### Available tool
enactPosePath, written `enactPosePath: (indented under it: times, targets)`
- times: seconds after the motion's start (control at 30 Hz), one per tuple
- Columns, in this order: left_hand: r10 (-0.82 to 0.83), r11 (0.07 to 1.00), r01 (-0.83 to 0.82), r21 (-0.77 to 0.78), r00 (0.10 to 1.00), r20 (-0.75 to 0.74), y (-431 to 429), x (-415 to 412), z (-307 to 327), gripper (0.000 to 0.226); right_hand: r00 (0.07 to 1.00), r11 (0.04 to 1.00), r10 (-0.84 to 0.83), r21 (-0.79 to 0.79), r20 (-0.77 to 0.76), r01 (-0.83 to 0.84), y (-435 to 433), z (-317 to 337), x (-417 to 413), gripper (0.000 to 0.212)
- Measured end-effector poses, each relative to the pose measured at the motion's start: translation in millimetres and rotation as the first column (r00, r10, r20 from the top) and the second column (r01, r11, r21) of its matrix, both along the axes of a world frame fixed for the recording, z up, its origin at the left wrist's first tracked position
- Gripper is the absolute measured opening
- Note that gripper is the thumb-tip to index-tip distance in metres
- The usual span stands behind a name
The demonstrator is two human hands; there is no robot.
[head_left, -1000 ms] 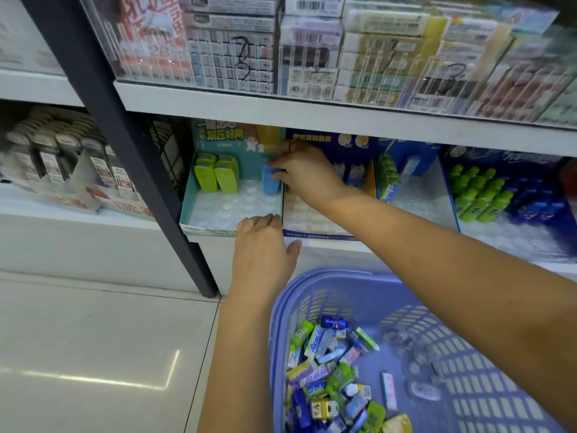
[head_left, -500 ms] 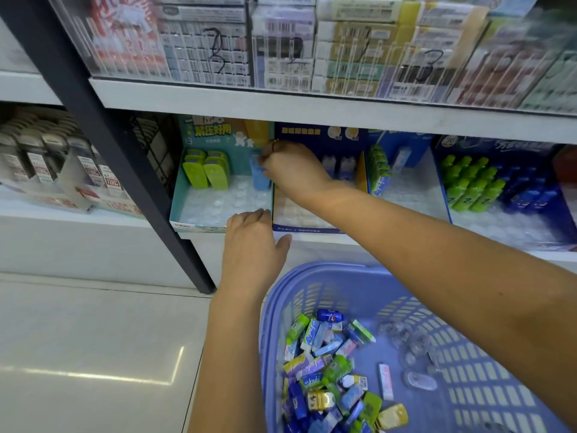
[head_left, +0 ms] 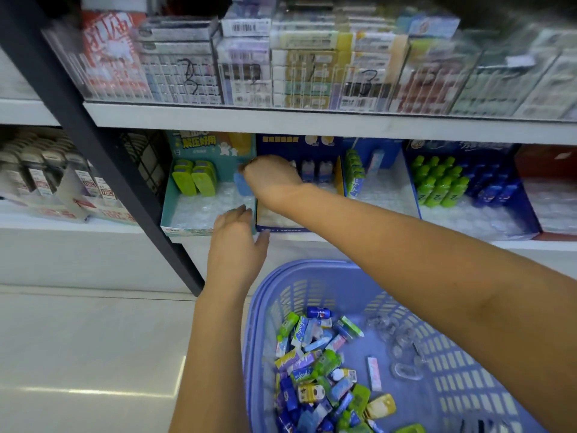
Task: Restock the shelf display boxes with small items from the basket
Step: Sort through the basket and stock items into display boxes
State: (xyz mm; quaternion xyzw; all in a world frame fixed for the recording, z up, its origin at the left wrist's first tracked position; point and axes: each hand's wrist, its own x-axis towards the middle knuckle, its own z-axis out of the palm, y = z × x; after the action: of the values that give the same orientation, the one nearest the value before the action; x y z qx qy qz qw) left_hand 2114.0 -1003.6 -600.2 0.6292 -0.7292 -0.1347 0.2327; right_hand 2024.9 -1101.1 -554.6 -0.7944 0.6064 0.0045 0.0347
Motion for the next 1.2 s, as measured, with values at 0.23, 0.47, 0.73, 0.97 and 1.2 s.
enactPosePath:
  times: [0.23,0.47,0.73,0.97,1.2]
  targets:
    - [-0.085,0.992,0.100,0.082,0.981,-0.173,24.8,-39.7,-4.0,0.013,0.877,0.994,-0.014,-0.085,0.481,0.062,102.5,-53.8,-94.8,0.047]
    - [-0.373,0.685,0.153,0.713,0.913,0.163,64.9,-93.6,-126.9,0.031,0.890,0.950,-0.155,0.313,0.429,0.014,194.0,-167.6,-159.6,0.055]
    - [0.154,0.833,-0.195,0.518,0.981,0.121,71.7,-90.0,-177.0,0.038,0.942,0.829,0.052,0.511,0.333,-0.227,206.9,-239.3,-121.1,0.039]
    - [0.187,0.812,-0.230,0.537,0.973,0.134,77.5,-88.9,-198.8,0.038,0.918,0.813,-0.151,0.574,0.367,-0.096,208.5,-265.9,-126.3,0.028]
    - [0.155,0.862,-0.211,0.460,0.975,0.156,86.3,-87.9,-203.6,0.052,0.428,0.637,-0.703,0.770,0.568,0.025,185.7,-247.9,-171.4,0.027]
